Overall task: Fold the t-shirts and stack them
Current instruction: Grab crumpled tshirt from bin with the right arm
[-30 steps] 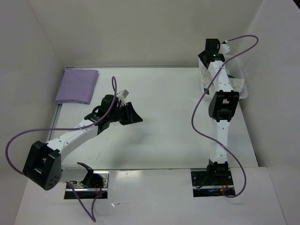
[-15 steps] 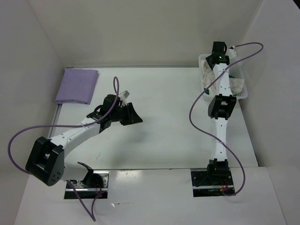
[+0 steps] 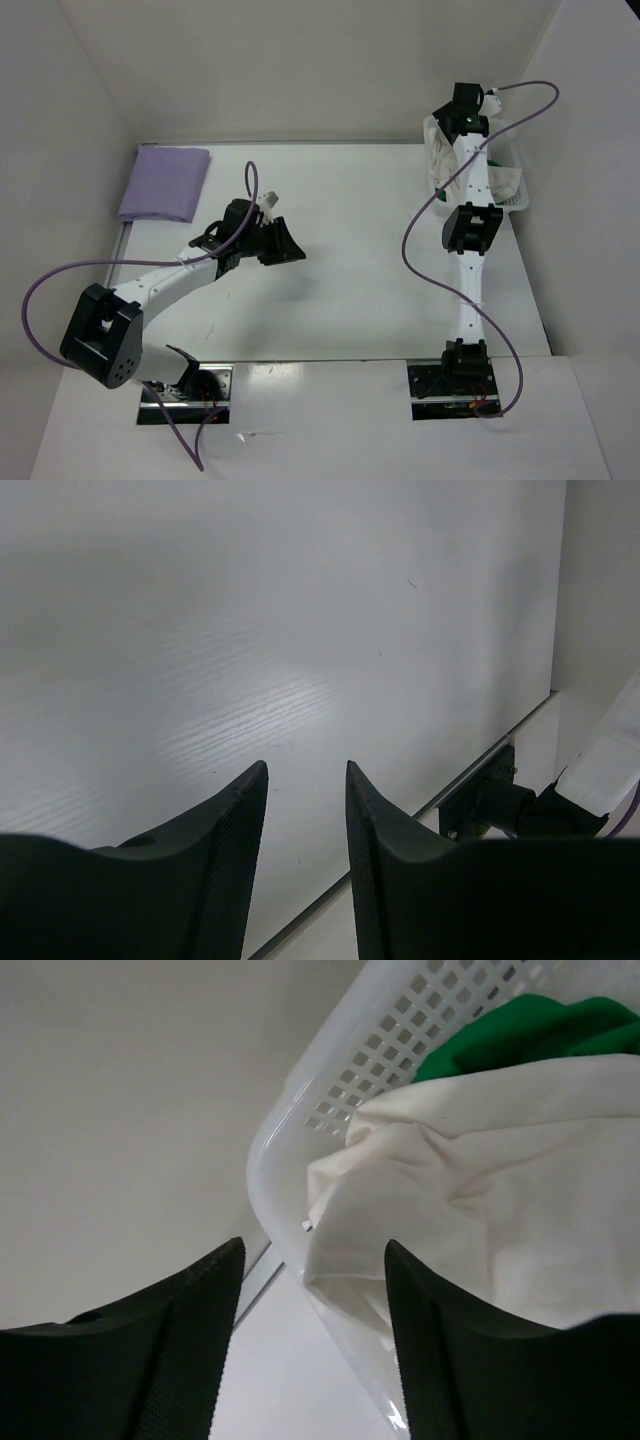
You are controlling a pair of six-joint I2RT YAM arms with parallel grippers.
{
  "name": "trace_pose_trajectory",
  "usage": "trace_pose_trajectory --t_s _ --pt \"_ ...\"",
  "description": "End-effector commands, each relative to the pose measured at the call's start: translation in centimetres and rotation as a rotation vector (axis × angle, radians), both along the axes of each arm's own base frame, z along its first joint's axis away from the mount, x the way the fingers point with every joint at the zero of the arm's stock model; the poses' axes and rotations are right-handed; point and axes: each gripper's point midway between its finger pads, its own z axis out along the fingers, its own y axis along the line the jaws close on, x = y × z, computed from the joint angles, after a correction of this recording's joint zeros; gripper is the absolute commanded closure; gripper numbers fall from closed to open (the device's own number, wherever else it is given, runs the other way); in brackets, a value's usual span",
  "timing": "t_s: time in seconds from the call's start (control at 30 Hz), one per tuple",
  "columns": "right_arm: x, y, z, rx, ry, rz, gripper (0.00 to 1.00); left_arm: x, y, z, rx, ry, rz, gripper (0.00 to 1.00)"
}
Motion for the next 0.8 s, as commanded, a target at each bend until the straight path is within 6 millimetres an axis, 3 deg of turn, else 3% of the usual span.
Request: trace_pose_trajectory --t_s 0.0,0.1,0.2,0.23,0.37,0.4,0.5,0.53,0.6,0.63,0.67,0.73,0.77 --pt "0.8 1.1 2.0 -0.002 -0.062 0.045 0.39 1.2 -0.7 1.9 -0.03 -0.062 -0.004 0.55" --pt "0.4 1.6 -0.8 0.026 0.002 0.061 0.42 1.0 -0.6 1.6 -0.026 -0.054 -0.004 0.55" --pt "0.4 1.8 -1.8 0.041 0.018 0.064 0.44 1.0 -0.6 1.6 -0.026 -0.054 -0.004 0.55" --pt "0.5 1.8 -1.1 0.04 0.001 0.065 0.47 1.0 -0.6 1.6 -0.026 -0.054 -0.004 0.55" --pt "1.0 2.1 -0.6 0.048 -0.026 0.082 0.73 1.0 -0.5 1.4 -0.016 -0.048 0.003 0.55" --pt "1.0 2.1 0.0 0.046 -0.041 0.082 0.85 1.0 -0.5 1.4 -0.016 -0.048 0.003 0.55" --pt "0.5 2.2 2.7 0.041 -0.076 0.083 0.97 1.0 -0.5 1.9 -0.021 -0.056 0.003 0.55" --pt "0.2 2.2 5.7 0.025 -0.129 0.09 0.99 1.1 -0.4 1.9 -0.016 -0.059 0.011 0.55" --pt "-0.5 2.2 9.3 0.002 -0.183 0.1 0.99 1.3 -0.5 2.3 -0.015 -0.075 0.005 0.54" --pt "-0.9 2.2 10.2 -0.009 -0.183 0.106 0.99 1.5 -0.5 2.8 -0.018 -0.081 0.005 0.54" --pt "-1.9 3.0 14.1 -0.028 -0.24 0.124 0.99 1.7 -0.6 3.2 -0.023 -0.09 0.005 0.54" --pt "-3.4 3.8 17.8 -0.067 -0.284 0.152 0.99 2.3 -0.4 3.9 -0.025 -0.112 0.011 0.51" --pt "-5.0 4.8 21.8 -0.085 -0.345 0.17 0.99 2.6 -0.6 4.7 -0.034 -0.129 0.011 0.49"
